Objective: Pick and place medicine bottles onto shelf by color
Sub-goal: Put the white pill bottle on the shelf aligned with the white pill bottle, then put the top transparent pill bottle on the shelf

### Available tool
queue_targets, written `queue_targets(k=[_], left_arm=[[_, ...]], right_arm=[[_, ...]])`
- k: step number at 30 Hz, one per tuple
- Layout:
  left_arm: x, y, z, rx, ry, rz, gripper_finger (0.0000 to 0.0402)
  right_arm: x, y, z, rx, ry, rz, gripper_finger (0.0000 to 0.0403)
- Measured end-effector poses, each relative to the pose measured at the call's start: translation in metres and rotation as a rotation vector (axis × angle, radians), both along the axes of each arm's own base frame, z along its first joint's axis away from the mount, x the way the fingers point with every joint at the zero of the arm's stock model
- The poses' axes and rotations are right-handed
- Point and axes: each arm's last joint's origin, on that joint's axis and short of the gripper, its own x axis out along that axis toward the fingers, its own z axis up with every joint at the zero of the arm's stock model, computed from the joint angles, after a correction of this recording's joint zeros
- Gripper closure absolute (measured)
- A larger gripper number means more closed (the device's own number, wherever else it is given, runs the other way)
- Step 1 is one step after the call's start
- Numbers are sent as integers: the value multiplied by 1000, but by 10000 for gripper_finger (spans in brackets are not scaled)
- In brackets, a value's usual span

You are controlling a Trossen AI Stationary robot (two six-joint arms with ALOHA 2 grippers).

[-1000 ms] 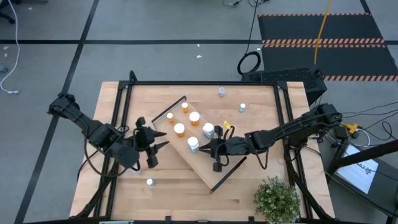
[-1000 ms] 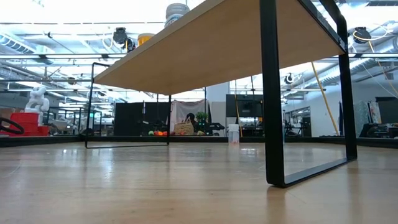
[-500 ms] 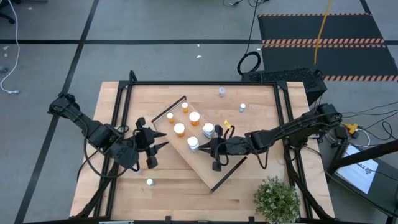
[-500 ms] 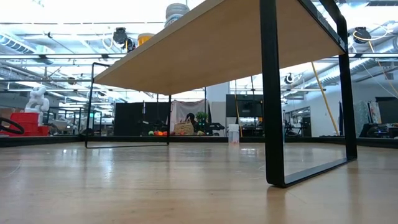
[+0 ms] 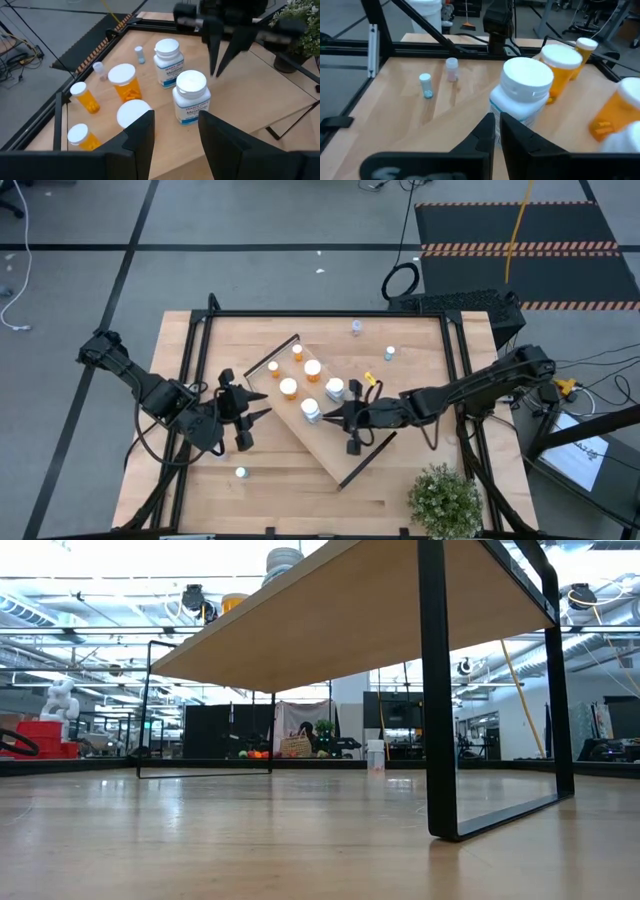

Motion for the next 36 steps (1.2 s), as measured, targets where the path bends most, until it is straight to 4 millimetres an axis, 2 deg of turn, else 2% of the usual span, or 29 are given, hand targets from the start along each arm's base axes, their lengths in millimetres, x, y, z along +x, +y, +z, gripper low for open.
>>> queue_targets(k=[9, 19, 26, 31, 36], left_arm=[[-2, -2, -7, -42, 46, -33, 250], [-9, -8, -10, -34, 82, -69, 250], [-8, -2, -11, -9, 100, -28, 250], [-6, 2, -11, -11, 98, -8, 250], [-1, 11, -11, 58, 127, -11, 250]], right_arm=[[-44, -10, 35, -36, 58, 21, 383], [-88, -41, 65, -168, 53, 2, 383], [-107, -69, 45, -230, 30, -105, 383], [-111, -95, 23, -172, 32, -248, 383], [-111, -129, 8, -107, 82, -378, 383]])
